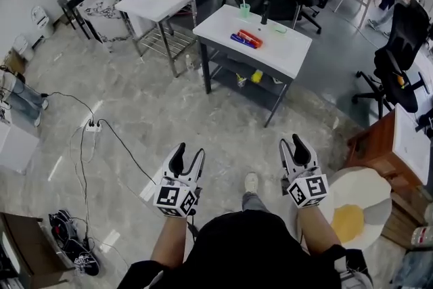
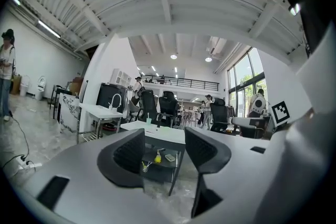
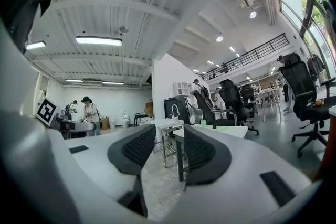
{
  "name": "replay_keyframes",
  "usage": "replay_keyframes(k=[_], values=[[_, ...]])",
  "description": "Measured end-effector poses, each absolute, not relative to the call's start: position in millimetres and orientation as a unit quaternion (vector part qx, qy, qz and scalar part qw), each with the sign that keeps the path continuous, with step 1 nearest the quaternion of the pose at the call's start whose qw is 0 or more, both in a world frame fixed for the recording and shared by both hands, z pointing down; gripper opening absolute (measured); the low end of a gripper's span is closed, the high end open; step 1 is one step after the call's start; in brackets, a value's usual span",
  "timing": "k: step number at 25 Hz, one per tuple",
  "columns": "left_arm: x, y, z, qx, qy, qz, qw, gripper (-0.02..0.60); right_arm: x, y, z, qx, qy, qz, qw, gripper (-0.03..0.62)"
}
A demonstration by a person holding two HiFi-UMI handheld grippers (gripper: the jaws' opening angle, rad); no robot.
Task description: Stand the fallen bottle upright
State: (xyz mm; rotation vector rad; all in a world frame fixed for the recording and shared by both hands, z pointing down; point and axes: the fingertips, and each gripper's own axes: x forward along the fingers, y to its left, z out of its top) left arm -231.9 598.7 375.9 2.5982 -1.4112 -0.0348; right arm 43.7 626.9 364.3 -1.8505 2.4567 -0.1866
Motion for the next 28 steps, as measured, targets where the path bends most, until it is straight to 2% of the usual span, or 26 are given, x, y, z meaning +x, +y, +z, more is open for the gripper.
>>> replay_keyframes(k=[3, 14, 28], values=[[-230.2, 582.9, 377.7, 0.872, -0.481, -0.006, 0.091, 0.249, 45.7, 599.4, 367.1, -0.595, 0.801, -0.064, 0.035, 0.195], [-180.0, 478.8, 358.5, 0.858, -0.51, -0.008, 0.065, 0.25, 89.6, 471.9, 363.9, -0.551, 0.831, -0.054, 0.052, 0.196], [-105.6, 384.5, 372.6, 0.86, -0.503, 0.013, 0.082, 0.25, 168.8, 377.5, 385.1, -0.553, 0.828, -0.079, 0.05, 0.196]])
